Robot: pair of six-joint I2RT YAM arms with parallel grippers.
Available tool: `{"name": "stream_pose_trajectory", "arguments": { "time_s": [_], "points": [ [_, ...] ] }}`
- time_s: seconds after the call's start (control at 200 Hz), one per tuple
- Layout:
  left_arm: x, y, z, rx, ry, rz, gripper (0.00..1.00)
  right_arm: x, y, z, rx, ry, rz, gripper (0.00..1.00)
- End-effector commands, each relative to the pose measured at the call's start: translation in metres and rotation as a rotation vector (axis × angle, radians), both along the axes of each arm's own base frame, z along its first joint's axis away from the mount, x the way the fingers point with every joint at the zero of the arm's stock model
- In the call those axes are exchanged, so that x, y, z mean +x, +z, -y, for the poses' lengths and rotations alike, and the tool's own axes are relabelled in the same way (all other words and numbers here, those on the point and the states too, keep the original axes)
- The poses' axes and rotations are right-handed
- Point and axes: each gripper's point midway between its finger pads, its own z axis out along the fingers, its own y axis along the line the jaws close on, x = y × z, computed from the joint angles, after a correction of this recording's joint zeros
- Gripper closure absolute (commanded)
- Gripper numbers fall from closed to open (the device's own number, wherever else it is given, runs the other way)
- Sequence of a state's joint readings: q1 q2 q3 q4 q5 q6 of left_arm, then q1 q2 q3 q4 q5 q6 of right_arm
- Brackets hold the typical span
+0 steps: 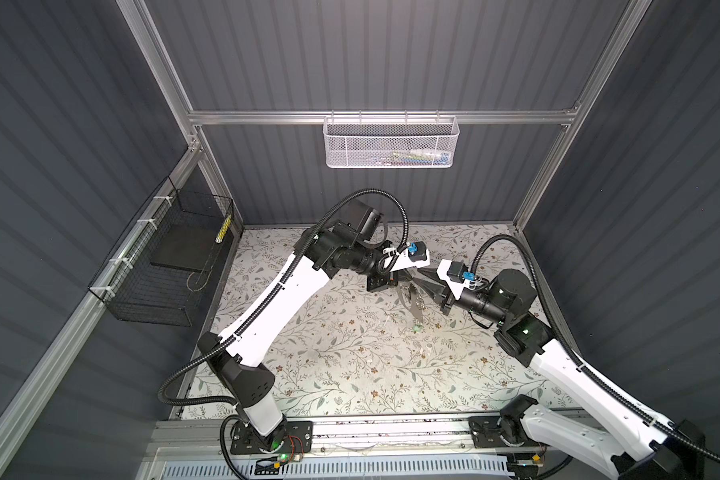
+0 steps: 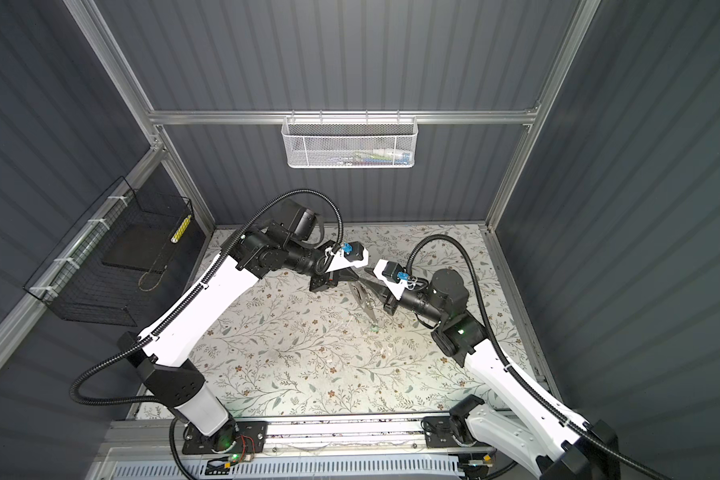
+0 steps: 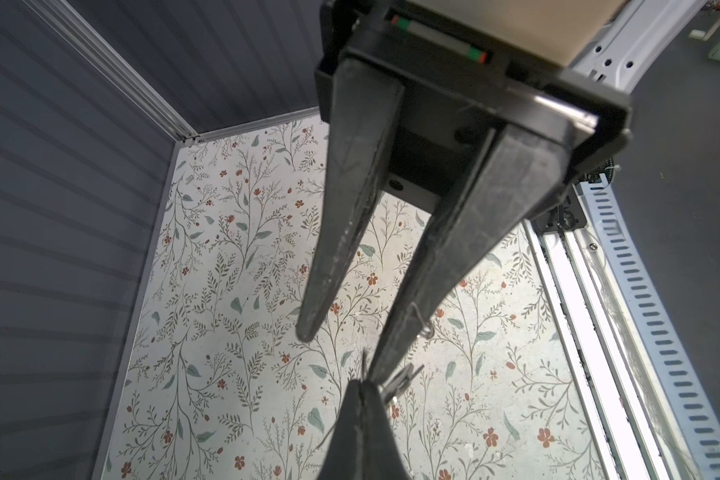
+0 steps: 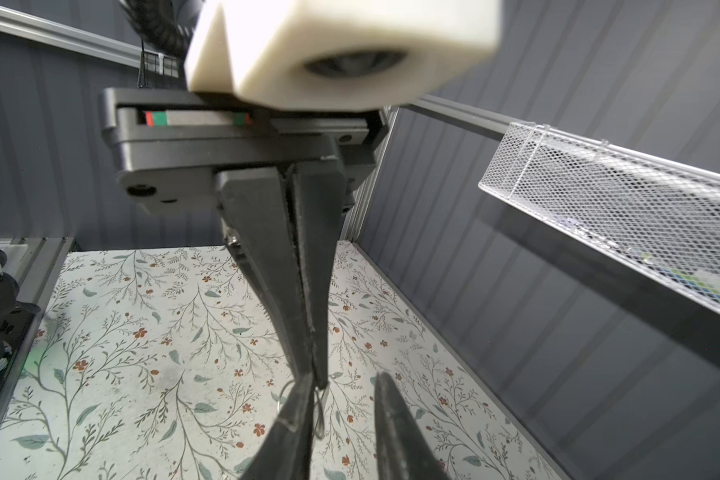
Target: Put the keys on the keyring
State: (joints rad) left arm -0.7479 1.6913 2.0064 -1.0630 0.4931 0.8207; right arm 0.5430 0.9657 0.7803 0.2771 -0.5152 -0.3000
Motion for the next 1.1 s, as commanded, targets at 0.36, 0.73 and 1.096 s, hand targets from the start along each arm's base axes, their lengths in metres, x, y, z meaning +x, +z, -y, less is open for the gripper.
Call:
{"name": "stream_pose_trajectory", "arguments": {
  "time_s": [0.36, 0.73, 1.096],
  "points": [
    [-0.006, 0.01, 0.002, 0.0, -0.015, 0.028, 1.0, 0.007, -0.007, 0.002, -0.038, -0.045, -0.015, 0.77],
    [-0.012, 0.009, 0.006, -0.01, -0.044, 0.012, 1.0, 0.008, -0.004, -0.002, -0.023, -0.035, -0.014, 0.85],
    [-0.012, 0.01, 0.009, -0.047, -0.043, 0.011, 0.8, 0.002, -0.003, -0.003, -0.004, -0.006, 0.004, 1.0]
  ]
}}
